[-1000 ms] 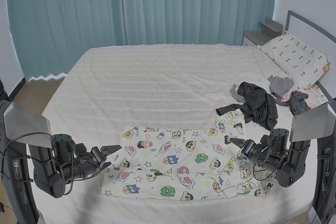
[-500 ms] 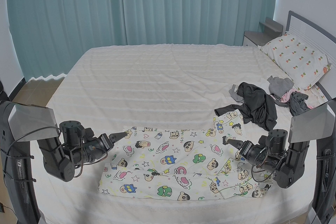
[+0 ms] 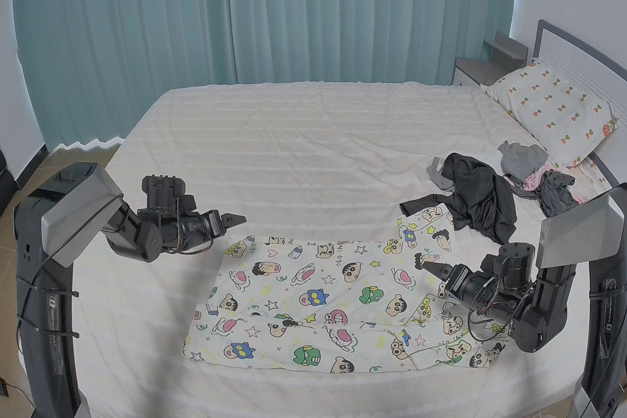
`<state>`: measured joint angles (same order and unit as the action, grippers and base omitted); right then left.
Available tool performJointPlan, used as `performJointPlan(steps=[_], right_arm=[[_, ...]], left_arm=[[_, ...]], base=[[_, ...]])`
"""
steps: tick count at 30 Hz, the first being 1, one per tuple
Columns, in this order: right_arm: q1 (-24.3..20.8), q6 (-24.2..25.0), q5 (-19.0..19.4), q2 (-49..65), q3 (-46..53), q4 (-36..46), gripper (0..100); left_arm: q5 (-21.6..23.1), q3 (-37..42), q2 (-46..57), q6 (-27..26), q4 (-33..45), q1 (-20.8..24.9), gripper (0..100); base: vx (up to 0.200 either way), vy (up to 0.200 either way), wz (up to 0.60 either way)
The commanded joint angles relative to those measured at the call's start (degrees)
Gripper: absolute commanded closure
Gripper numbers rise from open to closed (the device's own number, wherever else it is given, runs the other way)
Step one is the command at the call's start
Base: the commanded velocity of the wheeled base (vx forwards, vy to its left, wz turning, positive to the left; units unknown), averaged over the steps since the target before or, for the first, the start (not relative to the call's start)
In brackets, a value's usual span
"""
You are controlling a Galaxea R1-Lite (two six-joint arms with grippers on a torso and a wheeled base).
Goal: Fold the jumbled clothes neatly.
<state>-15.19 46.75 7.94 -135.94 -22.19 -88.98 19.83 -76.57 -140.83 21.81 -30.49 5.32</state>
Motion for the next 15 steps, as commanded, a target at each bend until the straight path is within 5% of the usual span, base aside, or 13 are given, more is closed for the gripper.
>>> performJointPlan(steps=[1, 15], right_arm=[[-0.3, -0.1, 0.0, -0.6, 0.2, -0.7, 0], [-0.8, -0.1, 0.0, -0.6, 0.6, -0.7, 0]], left_arm=[[-6.1, -14.0, -11.8, -5.6, 7.2, 1.0, 0], [-6.7, -13.8, -13.1, -5.3, 8.1, 2.9, 0]], base=[[0.000, 0.000, 0.00], [0.000, 0.000, 0.00]])
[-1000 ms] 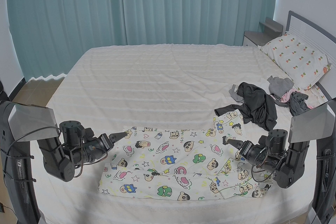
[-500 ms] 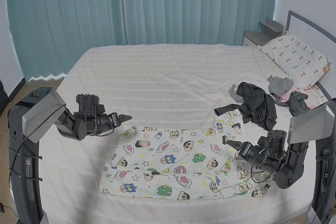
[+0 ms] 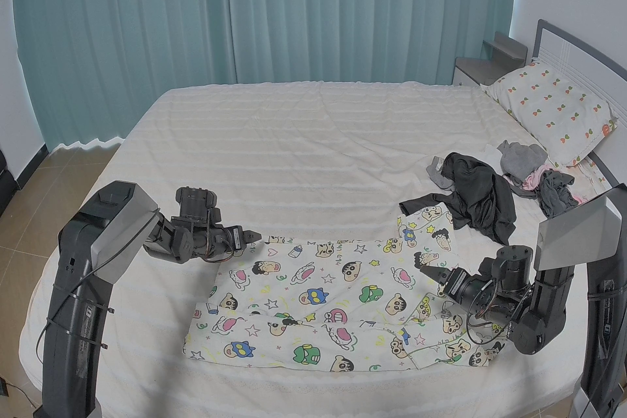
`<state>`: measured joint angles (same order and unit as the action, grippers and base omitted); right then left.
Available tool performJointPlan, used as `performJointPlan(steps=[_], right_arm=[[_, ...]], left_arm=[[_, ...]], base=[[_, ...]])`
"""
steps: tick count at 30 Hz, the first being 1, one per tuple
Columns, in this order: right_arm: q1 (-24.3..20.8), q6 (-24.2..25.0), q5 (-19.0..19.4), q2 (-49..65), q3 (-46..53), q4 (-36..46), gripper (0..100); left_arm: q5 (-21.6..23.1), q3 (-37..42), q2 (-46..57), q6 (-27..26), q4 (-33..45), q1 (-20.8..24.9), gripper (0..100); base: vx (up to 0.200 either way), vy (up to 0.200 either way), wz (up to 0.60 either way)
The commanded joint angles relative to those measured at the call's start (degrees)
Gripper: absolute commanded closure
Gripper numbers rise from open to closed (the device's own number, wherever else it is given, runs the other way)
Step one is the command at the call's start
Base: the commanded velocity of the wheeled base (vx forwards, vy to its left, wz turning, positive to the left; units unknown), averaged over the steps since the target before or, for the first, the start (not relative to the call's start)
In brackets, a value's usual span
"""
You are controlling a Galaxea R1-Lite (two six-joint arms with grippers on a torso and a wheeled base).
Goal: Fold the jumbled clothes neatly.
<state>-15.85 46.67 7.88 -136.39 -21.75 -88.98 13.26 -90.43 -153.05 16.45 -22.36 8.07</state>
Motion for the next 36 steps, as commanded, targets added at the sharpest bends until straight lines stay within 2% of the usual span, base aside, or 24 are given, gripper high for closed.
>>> performJointPlan(steps=[1, 9, 10, 23, 27, 30, 34, 35, 36], right_arm=[[-0.1, 0.0, 0.0, -0.1, 0.1, -0.7, 0], [-0.2, 0.0, -0.1, -0.1, 0.0, -0.7, 0], [-0.1, 0.0, -0.1, -0.1, 0.0, -0.7, 0], [0.5, -0.3, -0.1, 0.7, -0.5, -0.7, 0], [0.6, -3.9, 0.0, 1.9, -2.0, 0.0, 0], [3.0, -10.2, 0.0, 2.3, -9.8, 10.1, 0], [6.7, -11.3, 0.2, 0.5, -24.1, 23.9, 0], [6.9, -11.3, 0.2, 0.3, -24.7, 24.5, 0], [8.3, -11.6, 0.0, -1.5, -31.3, 30.9, 0]], left_arm=[[0.0, 0.0, -0.8, 0.1, -0.1, 0.0, 0], [0.3, -0.4, -0.8, 0.4, -0.1, 0.0, 0], [0.4, -0.5, -0.8, 1.0, -0.1, 0.1, 100], [-0.2, -1.3, -0.8, 5.6, -0.8, -0.3, 100], [-0.9, -0.5, 0.3, 7.4, -1.6, -0.5, 100], [-4.7, -0.6, 1.0, 8.0, -2.3, -0.4, 100], [-5.5, 0.0, 1.6, 8.1, -3.5, -0.1, 100], [-5.5, 0.1, 1.6, 8.1, -3.5, -0.1, 100], [-6.1, 0.8, 2.1, 8.0, -3.7, 0.1, 100]], base=[[0.000, 0.000, 0.00], [0.000, 0.000, 0.00], [0.000, 0.000, 0.00], [0.000, 0.000, 0.00], [0.000, 0.000, 0.00], [0.000, 0.000, 0.00], [0.000, 0.000, 0.00], [0.000, 0.000, 0.00], [0.000, 0.000, 0.00]])
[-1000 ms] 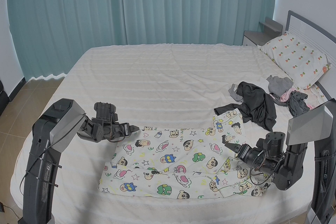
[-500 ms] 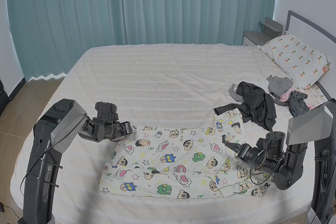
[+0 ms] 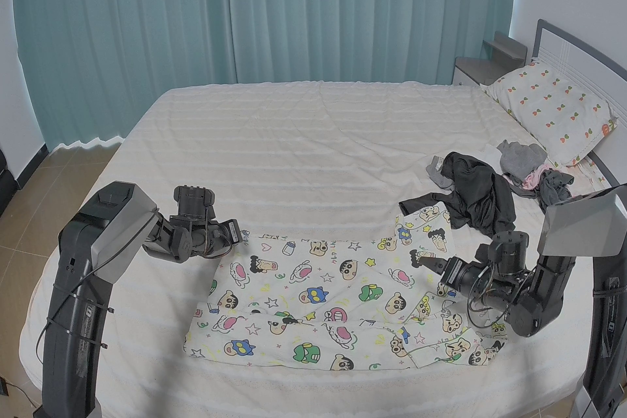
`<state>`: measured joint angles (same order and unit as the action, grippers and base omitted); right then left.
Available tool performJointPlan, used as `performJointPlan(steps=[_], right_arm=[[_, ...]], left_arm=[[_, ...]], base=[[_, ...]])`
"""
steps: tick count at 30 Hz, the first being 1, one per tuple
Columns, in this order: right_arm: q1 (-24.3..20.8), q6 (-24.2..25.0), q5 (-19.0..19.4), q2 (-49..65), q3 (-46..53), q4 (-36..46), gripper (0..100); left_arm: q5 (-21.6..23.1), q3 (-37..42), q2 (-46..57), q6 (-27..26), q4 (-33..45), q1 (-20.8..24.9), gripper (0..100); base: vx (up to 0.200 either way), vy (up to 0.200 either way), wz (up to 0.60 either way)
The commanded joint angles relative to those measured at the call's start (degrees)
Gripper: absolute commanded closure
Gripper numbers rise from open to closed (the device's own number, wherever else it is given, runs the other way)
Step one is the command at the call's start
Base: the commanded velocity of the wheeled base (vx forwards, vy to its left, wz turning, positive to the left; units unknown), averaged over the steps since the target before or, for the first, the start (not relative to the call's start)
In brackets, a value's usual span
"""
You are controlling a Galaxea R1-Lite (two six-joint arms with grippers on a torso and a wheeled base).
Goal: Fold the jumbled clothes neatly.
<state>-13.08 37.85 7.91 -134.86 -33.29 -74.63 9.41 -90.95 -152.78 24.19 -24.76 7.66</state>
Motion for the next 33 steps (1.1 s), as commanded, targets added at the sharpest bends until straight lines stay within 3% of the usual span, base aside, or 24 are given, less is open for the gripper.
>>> performJointPlan(steps=[1, 6, 8, 15, 19, 29, 33], right_arm=[[6.2, -2.9, 0.0, -3.9, -23.2, 19.6, 0], [8.5, -4.0, 0.6, -7.5, -32.7, 26.5, 0], [8.6, -7.1, -0.1, -11.8, -36.4, 29.1, 0], [7.4, -9.0, -0.7, -14.9, -38.9, 29.0, 0], [8.9, -10.2, -0.8, -16.2, -41.1, 29.1, 0], [8.9, -14.6, 1.1, -19.2, -44.3, 28.7, 0], [8.2, -15.8, 4.0, -18.1, -44.0, 27.8, 0]], left_arm=[[-2.6, 1.7, 1.9, 0.2, -1.3, 0.7, 100], [-3.2, 2.6, 2.7, 0.3, -1.3, 1.0, 100], [-3.4, 3.0, 3.3, 0.2, -1.3, 1.0, 100], [-3.9, 5.7, 6.1, 0.0, -1.1, 1.4, 100], [-4.8, 5.7, 6.0, 0.1, -1.2, 2.0, 100], [-5.5, 5.6, 5.8, 0.1, -1.1, 2.4, 100], [-5.9, 5.6, 5.8, 0.1, -1.0, 2.4, 100]], base=[[0.000, 0.000, 0.00], [0.000, 0.000, 0.00], [0.000, 0.000, 0.00], [0.000, 0.000, 0.00], [0.000, 0.000, 0.00], [0.000, 0.000, 0.00], [0.000, 0.000, 0.00]])
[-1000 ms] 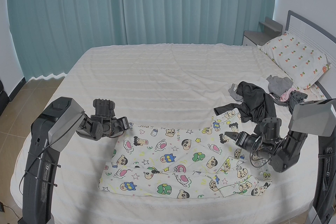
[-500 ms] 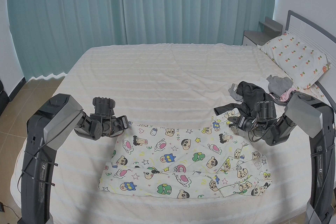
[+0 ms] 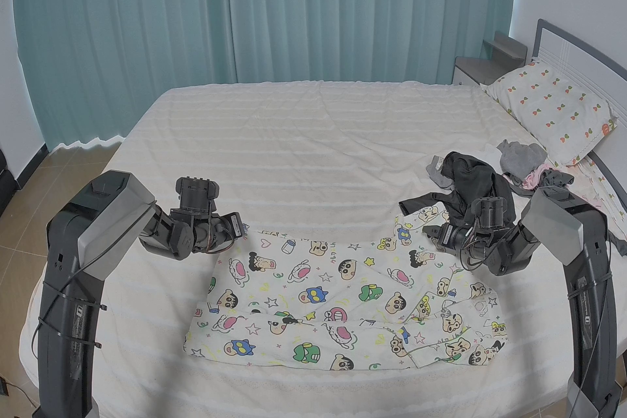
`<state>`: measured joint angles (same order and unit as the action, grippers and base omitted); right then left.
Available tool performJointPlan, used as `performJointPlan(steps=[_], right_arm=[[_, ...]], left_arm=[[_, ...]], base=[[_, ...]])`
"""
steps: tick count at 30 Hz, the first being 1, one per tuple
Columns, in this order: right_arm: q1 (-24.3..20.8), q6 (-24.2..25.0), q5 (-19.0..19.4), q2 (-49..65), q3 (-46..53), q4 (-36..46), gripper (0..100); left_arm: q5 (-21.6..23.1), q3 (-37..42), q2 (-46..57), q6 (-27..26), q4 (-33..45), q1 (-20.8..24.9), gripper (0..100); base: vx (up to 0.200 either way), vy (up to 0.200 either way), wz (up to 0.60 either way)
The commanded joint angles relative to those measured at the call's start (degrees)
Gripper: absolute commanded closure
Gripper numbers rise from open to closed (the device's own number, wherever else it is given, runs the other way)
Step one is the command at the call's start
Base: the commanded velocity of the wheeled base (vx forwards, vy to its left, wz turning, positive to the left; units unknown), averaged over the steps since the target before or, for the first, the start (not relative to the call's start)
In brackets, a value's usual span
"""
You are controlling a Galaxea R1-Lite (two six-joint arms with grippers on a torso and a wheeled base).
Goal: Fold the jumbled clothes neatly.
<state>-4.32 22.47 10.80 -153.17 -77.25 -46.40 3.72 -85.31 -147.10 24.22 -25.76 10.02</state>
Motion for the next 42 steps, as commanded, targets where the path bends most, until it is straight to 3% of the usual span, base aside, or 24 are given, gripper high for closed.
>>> performJointPlan(steps=[1, 2, 3, 7, 14, 25, 42], right_arm=[[-0.5, -0.7, 1.3, 0.5, -0.2, -0.2, 0], [-0.4, -1.0, 1.7, 0.8, -0.3, -0.2, 0], [-0.4, -1.0, 1.7, 0.8, -0.3, -0.2, 100], [0.0, -1.5, 5.7, 1.8, 0.9, -0.4, 100], [1.9, -2.4, 8.1, 2.1, 1.6, -2.7, 100], [2.7, -2.3, 8.6, 4.2, 6.5, -12.6, 100], [3.7, -2.3, 15.7, 11.1, 20.2, -20.7, 100]], left_arm=[[-0.2, 0.0, 0.2, 0.0, 0.0, 0.0, 100], [-0.2, 0.0, 0.1, 0.0, 0.0, 0.0, 100], [-0.2, 0.0, 0.1, 0.0, 0.0, 0.0, 100], [-0.6, 0.1, 0.2, 0.0, 0.0, 0.0, 100], [-2.0, 0.6, 1.4, -0.1, 0.1, 0.0, 100], [-2.3, 3.0, 5.1, -0.5, -0.1, 0.3, 100], [-2.0, 10.3, 9.5, -0.5, -0.9, 0.3, 100]], base=[[0.000, 0.000, 0.00], [0.000, 0.000, 0.00], [0.000, 0.000, 0.00], [0.000, 0.000, 0.00], [0.000, 0.000, 0.00], [0.000, 0.000, 0.00], [0.000, 0.000, 0.00]])
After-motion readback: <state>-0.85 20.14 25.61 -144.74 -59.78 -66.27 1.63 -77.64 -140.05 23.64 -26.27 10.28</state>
